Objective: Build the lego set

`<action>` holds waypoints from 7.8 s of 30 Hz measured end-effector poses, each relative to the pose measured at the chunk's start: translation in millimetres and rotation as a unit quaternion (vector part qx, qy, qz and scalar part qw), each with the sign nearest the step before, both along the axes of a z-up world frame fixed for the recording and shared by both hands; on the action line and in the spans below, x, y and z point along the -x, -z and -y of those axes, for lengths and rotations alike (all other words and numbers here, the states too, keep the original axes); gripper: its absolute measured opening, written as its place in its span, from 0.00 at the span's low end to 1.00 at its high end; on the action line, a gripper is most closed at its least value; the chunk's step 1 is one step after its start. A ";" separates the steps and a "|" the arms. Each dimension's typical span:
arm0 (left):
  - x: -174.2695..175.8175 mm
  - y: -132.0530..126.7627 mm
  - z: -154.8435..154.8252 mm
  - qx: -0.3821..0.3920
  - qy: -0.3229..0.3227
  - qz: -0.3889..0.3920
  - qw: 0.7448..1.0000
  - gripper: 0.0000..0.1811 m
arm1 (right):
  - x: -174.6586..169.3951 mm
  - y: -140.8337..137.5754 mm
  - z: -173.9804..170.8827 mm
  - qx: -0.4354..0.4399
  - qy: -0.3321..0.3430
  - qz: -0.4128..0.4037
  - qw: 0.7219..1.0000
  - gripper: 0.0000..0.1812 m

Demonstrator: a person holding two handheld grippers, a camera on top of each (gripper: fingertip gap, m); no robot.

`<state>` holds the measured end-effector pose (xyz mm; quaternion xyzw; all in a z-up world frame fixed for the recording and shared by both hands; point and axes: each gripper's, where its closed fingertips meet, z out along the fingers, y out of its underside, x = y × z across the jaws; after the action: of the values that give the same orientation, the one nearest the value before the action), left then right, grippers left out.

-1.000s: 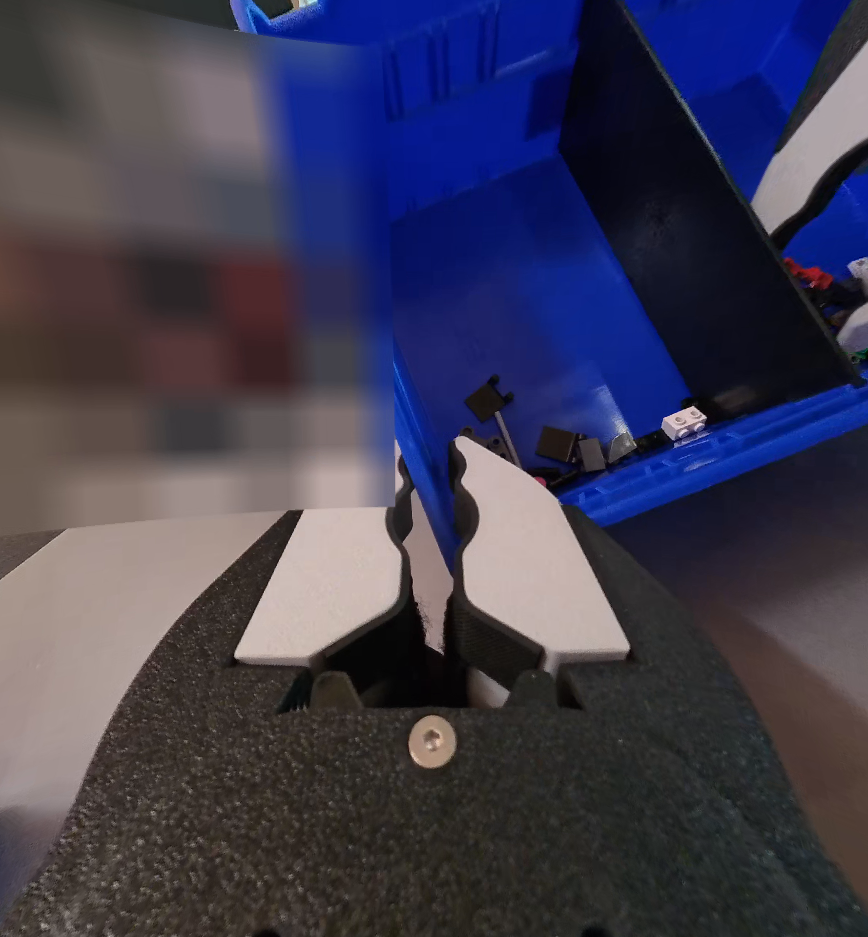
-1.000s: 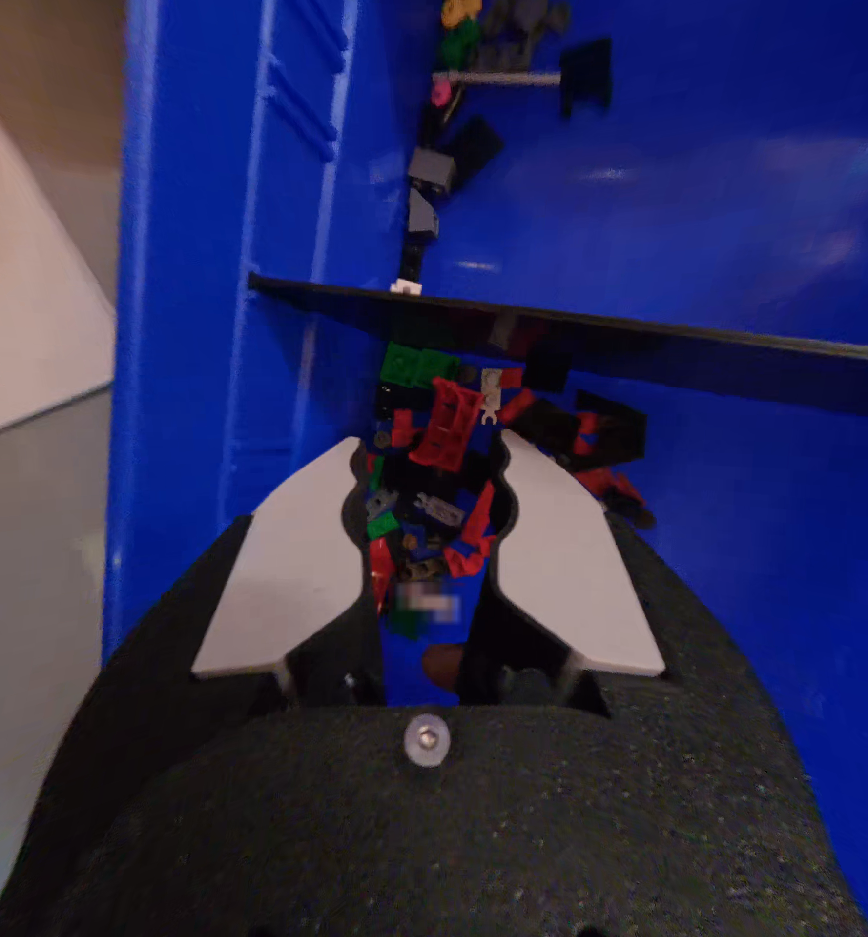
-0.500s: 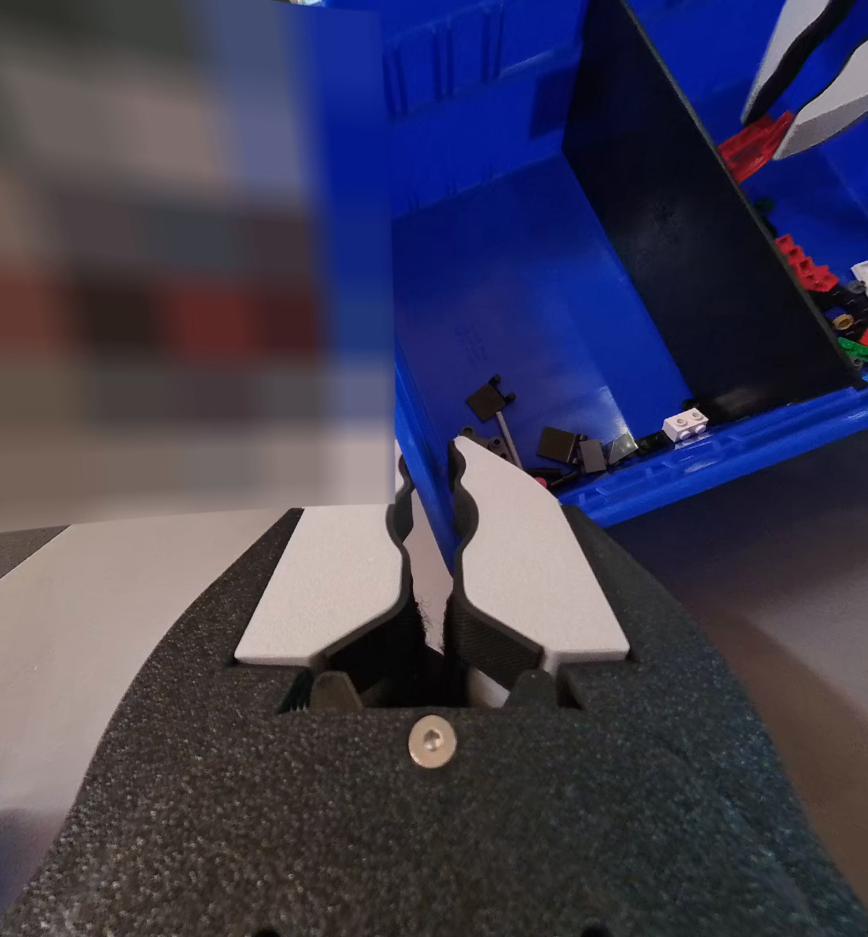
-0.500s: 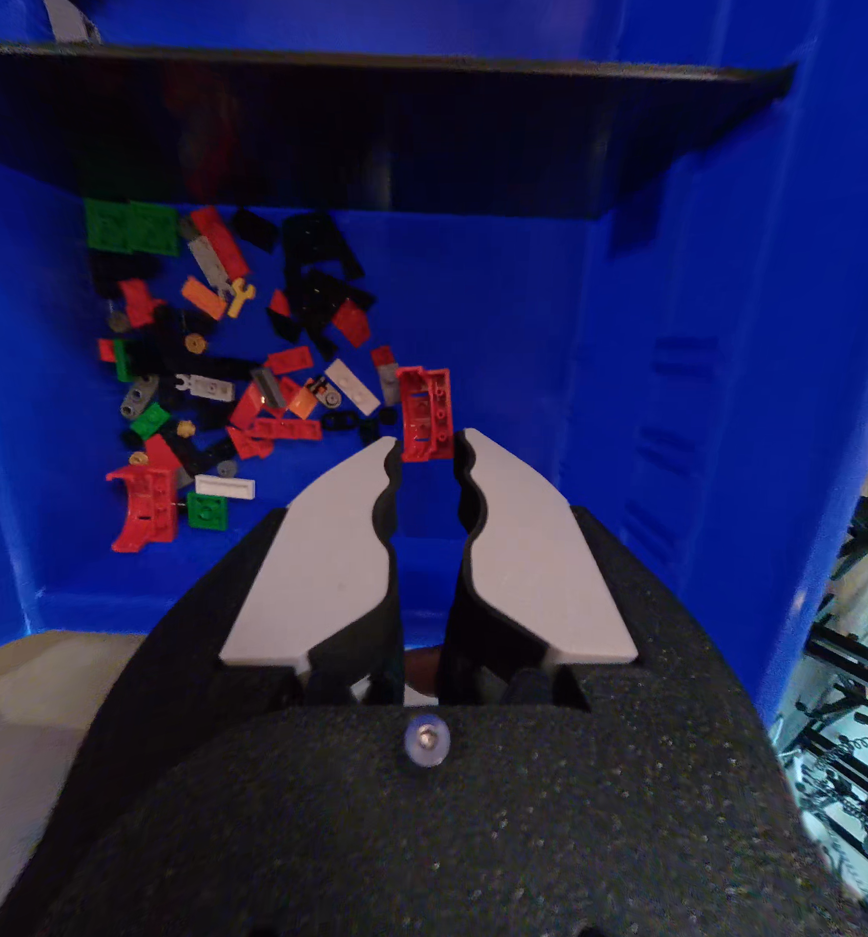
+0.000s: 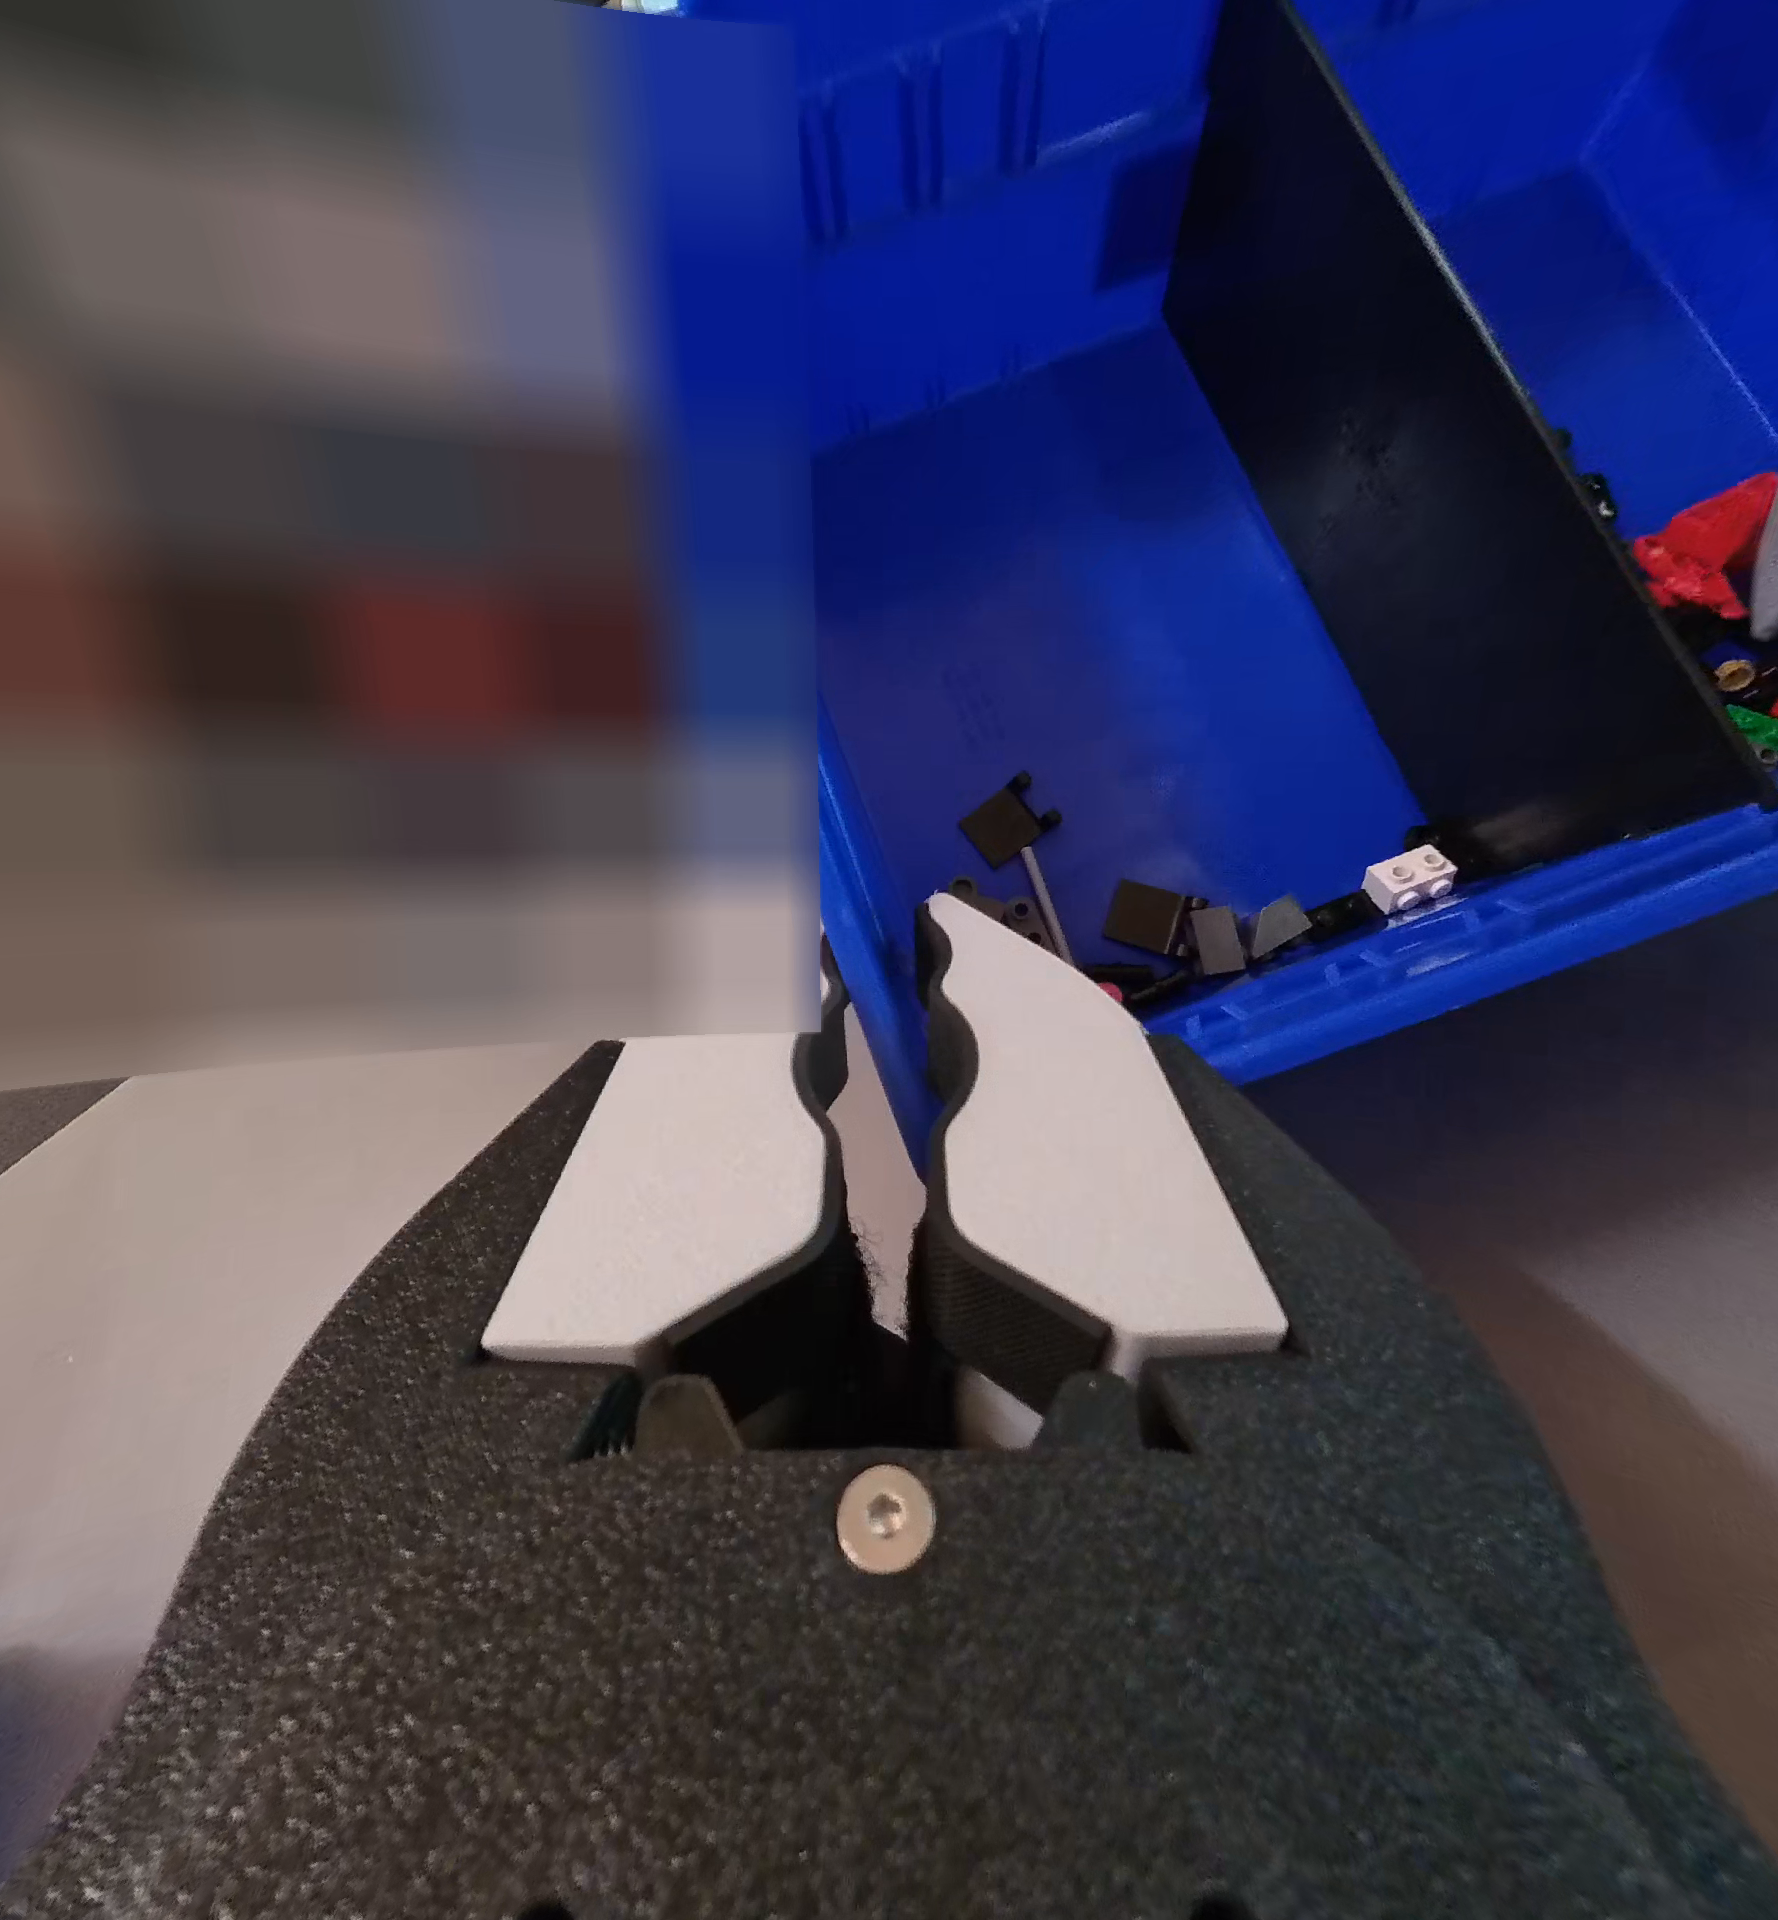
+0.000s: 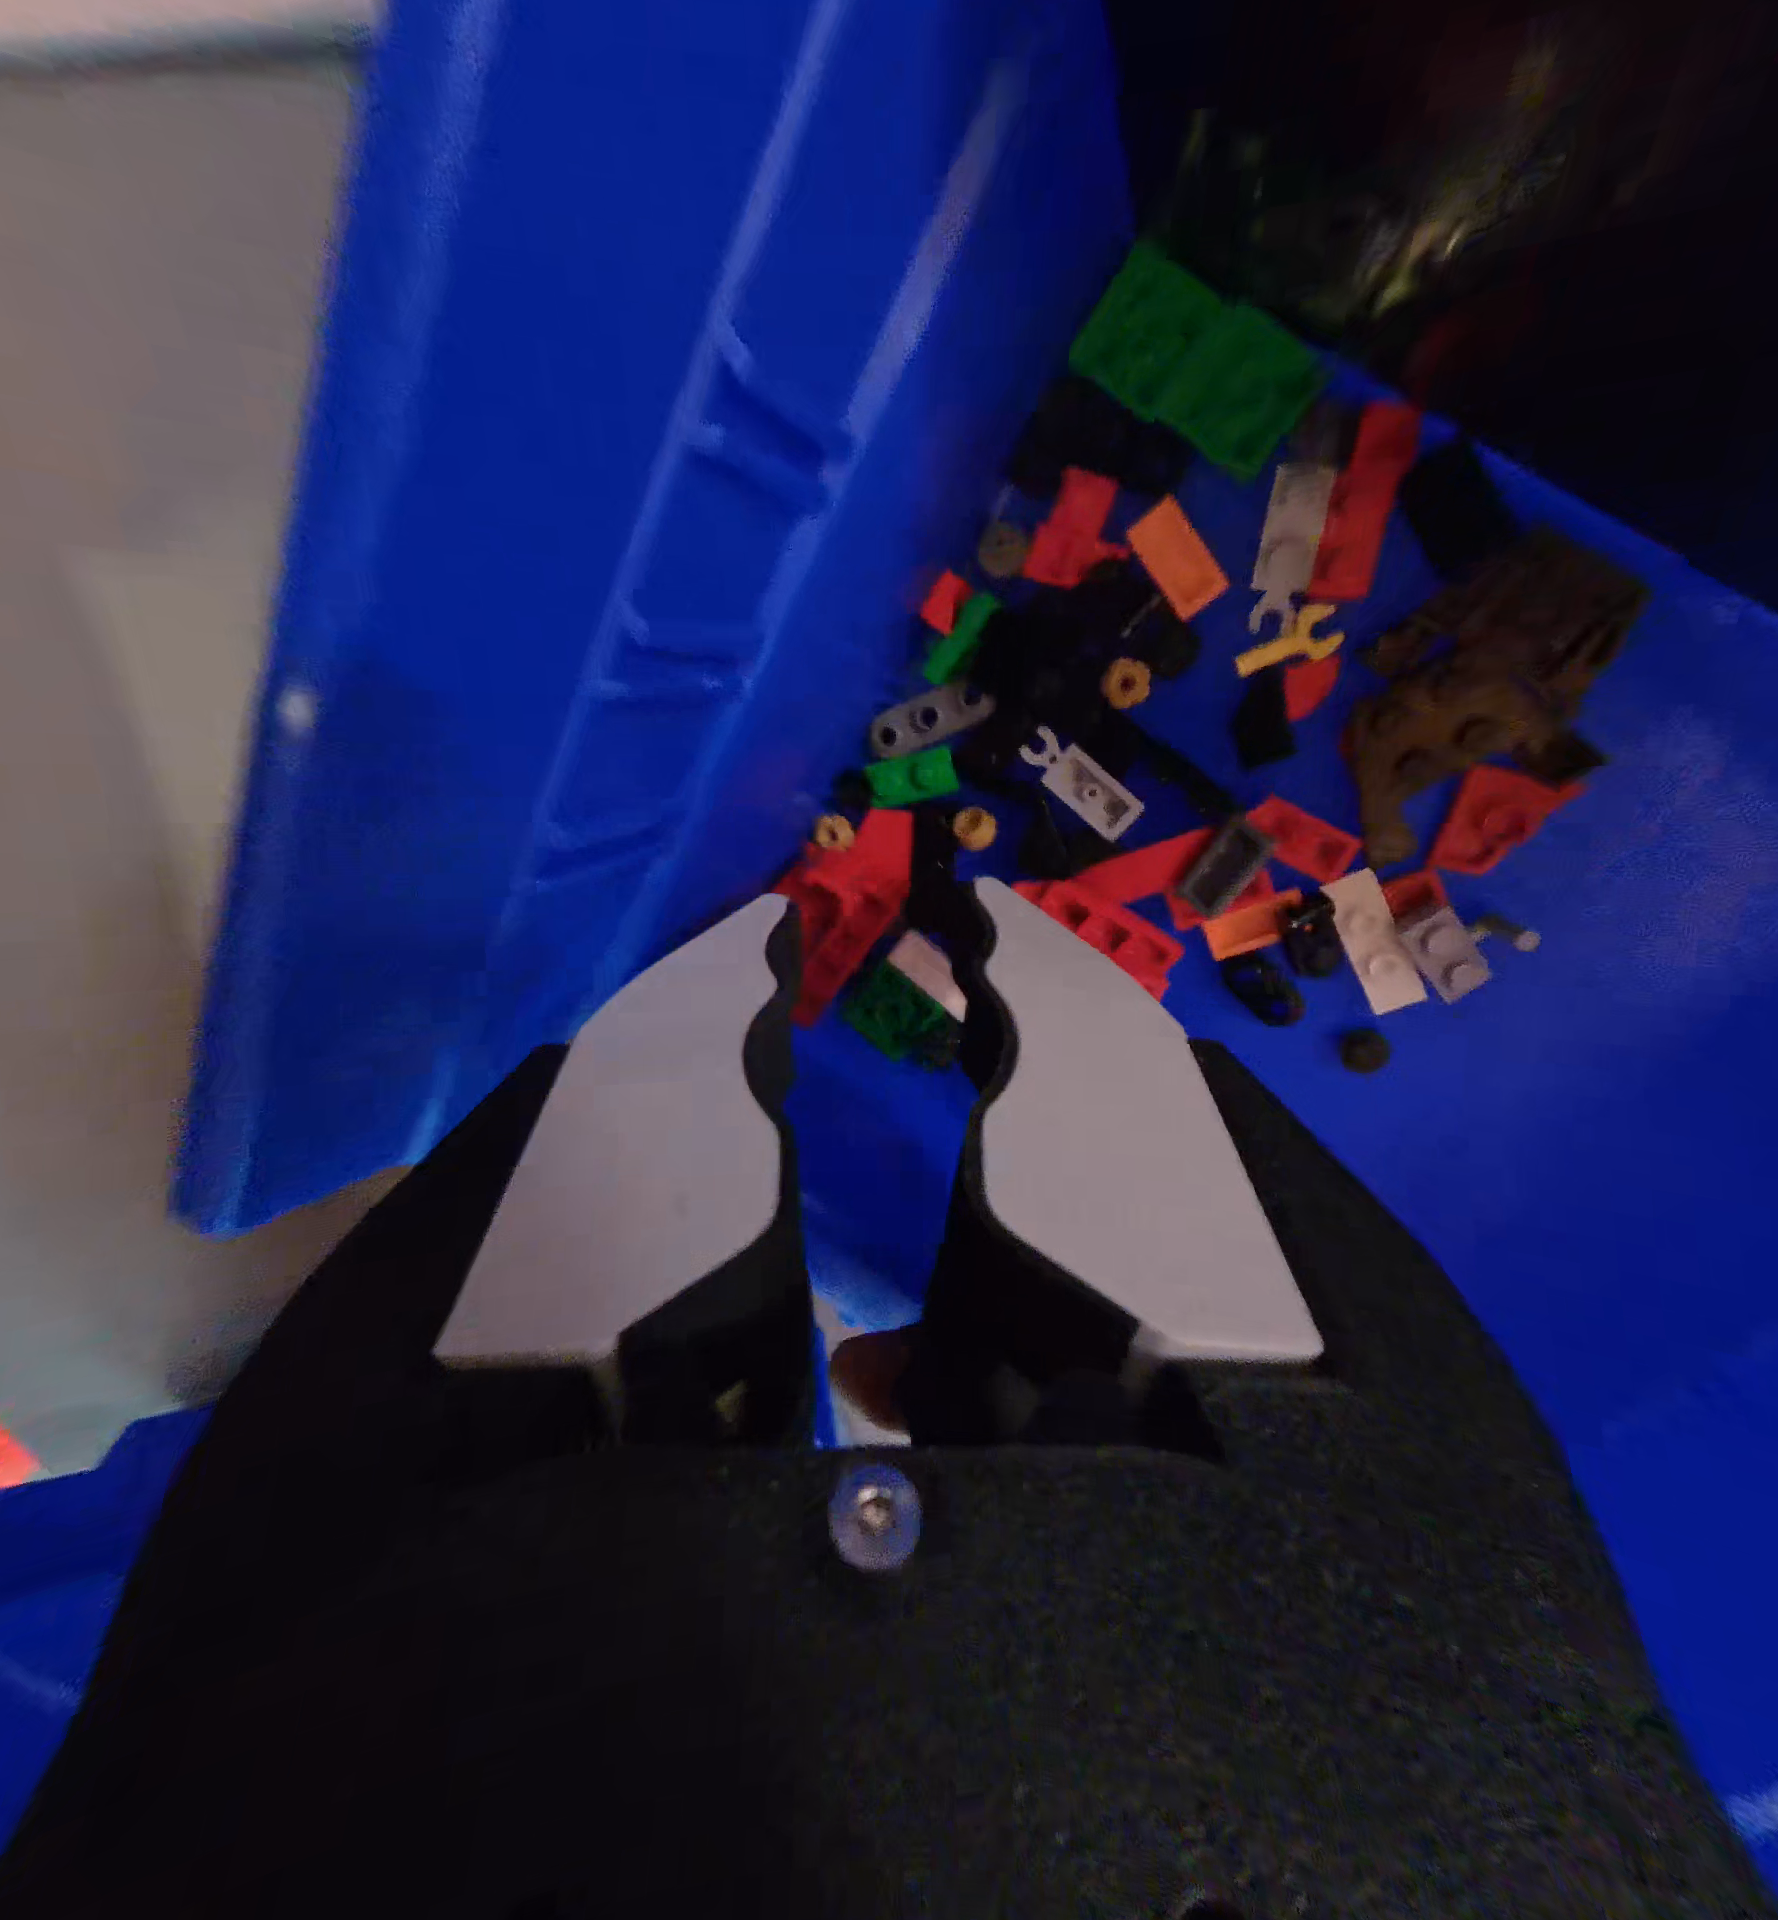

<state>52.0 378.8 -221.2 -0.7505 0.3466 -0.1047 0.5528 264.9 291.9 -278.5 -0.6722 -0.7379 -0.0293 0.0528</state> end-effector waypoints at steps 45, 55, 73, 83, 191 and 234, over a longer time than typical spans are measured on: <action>0.0 0.4 0.4 0.003 -0.006 0.014 1.000 0.05 | 26.9 -10.5 -41.5 -0.054 -0.003 -0.068 0.996 0.16; -0.3 0.2 0.4 0.003 -0.006 0.024 1.000 0.05 | 17.0 -31.5 -60.0 -0.059 0.046 -0.109 0.991 0.12; -1.0 0.3 0.1 0.008 -0.007 0.040 0.999 0.05 | 124.7 -91.0 -13.6 0.071 -0.209 -0.179 0.959 0.23; -0.8 0.2 0.4 0.006 -0.003 0.045 0.999 0.05 | 153.6 -15.1 -46.4 0.103 -0.335 -0.032 0.936 0.21; -293.6 15.3 280.3 -0.057 0.374 -0.020 0.925 0.06 | -200.4 -27.8 187.2 -0.055 0.429 -0.135 0.892 0.06; -285.0 14.1 282.1 -0.084 0.360 -0.017 0.929 0.05 | -243.8 -135.7 79.1 -0.258 0.378 -0.229 0.859 0.30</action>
<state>336.9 96.7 -235.3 -0.5276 0.6104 -0.2548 0.5330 508.7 212.8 -142.8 -0.8493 -0.3605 -0.0821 0.3768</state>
